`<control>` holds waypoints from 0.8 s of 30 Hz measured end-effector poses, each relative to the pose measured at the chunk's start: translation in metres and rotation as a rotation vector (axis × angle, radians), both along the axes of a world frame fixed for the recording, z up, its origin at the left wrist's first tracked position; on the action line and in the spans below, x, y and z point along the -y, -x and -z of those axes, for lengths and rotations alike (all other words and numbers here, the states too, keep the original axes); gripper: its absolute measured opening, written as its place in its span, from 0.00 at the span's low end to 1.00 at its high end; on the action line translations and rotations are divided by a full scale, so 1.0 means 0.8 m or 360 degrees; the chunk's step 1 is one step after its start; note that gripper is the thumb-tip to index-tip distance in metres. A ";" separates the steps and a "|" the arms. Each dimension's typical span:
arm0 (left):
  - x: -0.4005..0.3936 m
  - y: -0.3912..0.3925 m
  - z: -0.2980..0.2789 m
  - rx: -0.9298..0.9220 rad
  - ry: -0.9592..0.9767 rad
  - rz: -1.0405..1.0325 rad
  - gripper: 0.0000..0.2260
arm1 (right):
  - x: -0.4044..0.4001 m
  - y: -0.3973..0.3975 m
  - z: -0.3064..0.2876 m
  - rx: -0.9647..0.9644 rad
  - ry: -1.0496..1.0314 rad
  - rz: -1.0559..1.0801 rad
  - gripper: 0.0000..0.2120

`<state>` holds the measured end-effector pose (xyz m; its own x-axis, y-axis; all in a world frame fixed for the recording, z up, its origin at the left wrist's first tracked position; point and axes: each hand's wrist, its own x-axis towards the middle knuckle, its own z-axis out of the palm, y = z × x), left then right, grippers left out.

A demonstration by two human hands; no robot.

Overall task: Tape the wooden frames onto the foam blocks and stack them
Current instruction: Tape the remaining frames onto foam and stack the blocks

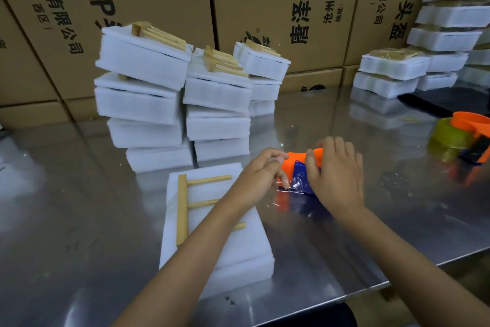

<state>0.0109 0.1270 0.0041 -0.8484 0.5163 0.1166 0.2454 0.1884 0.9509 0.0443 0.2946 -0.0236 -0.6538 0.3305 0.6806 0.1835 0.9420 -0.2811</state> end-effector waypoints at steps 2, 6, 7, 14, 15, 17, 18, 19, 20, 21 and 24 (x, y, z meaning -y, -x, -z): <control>0.000 0.001 0.001 0.0002 -0.0016 -0.0008 0.10 | 0.016 -0.019 -0.013 -0.0133 0.0510 -0.0365 0.09; 0.000 0.000 -0.001 0.0002 0.0017 -0.0014 0.09 | 0.050 -0.046 -0.005 0.0329 0.0927 -0.0754 0.16; 0.000 -0.002 0.000 -0.0020 0.0051 -0.0017 0.09 | 0.053 -0.047 0.001 0.0397 0.0890 -0.0801 0.18; 0.012 -0.018 -0.009 -0.0966 0.0719 -0.0359 0.14 | 0.069 -0.030 0.027 0.0706 0.1088 -0.0789 0.19; 0.020 -0.018 -0.013 -0.0991 0.0682 -0.0415 0.14 | 0.072 -0.029 0.031 0.0745 0.1121 -0.0803 0.19; 0.041 -0.014 -0.019 -0.0954 0.0618 -0.0521 0.14 | 0.077 -0.029 0.035 0.0758 0.1175 -0.0788 0.19; 0.054 -0.010 -0.022 -0.0905 0.0584 -0.0563 0.14 | 0.080 -0.029 0.036 0.0764 0.1187 -0.0780 0.19; 0.070 -0.005 -0.023 -0.0848 0.0520 -0.0606 0.13 | 0.083 -0.029 0.036 0.0783 0.1186 -0.0784 0.19; 0.087 0.000 -0.023 -0.0793 0.0441 -0.0660 0.12 | 0.086 -0.029 0.036 0.0814 0.1156 -0.0785 0.19; 0.104 0.006 -0.021 -0.0731 0.0372 -0.0734 0.11 | 0.089 -0.030 0.035 0.0848 0.1114 -0.0782 0.20; 0.153 0.012 -0.006 -0.0419 0.0230 -0.1009 0.11 | 0.090 -0.031 0.030 0.0865 0.1067 -0.0717 0.17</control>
